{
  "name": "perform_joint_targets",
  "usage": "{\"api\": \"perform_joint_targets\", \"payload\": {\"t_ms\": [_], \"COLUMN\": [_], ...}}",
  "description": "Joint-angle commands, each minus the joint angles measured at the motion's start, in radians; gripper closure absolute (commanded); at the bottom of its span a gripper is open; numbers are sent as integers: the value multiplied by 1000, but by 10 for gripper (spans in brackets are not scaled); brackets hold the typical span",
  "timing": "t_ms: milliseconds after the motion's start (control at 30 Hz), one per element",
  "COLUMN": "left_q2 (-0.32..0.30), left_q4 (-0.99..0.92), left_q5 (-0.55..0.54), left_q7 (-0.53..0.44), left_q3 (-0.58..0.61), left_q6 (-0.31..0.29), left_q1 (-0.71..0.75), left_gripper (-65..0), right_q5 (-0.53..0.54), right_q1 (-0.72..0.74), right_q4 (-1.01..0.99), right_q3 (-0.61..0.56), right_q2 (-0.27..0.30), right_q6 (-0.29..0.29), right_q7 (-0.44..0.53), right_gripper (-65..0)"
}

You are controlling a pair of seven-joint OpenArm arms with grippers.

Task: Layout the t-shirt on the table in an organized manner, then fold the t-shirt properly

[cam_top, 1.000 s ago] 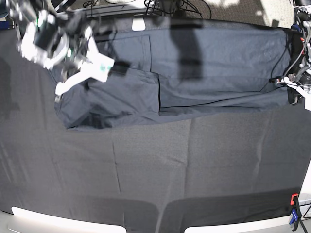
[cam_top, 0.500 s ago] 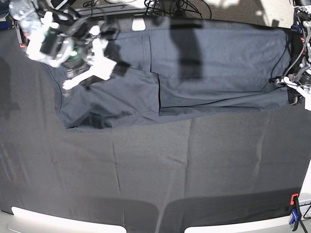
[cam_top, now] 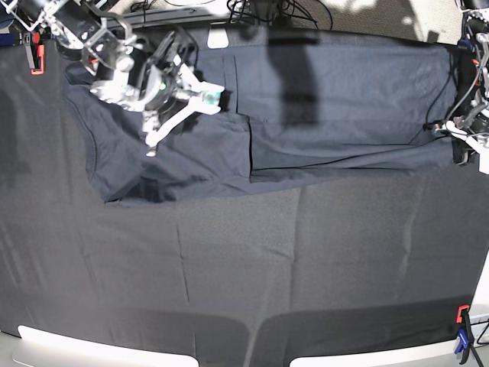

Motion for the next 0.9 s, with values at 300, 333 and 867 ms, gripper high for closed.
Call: {"api": "perform_joint_targets", "payload": {"t_ms": [300,333,867], "left_q2": [-20,-19,-20], "left_q4": [19,19,19], "left_q5": [-6,-6,-6], "left_q7": [-24,-24,-23], "left_q3": [-8,-8,-8], "left_q6": [-1,-1,-1], "left_q1": [-8,-8,-8], "left_gripper": [0,0,0], "right_q5": [-11,-11,-105], "right_q1": [11,11,-30], "right_q4": [14,14,223], "right_q3": [7,7,32], "right_q2": [8,7,136], "right_q6": [-14,-22,-148], "right_q7": [14,14,-127], "right_gripper": [-115,-83,0]}}
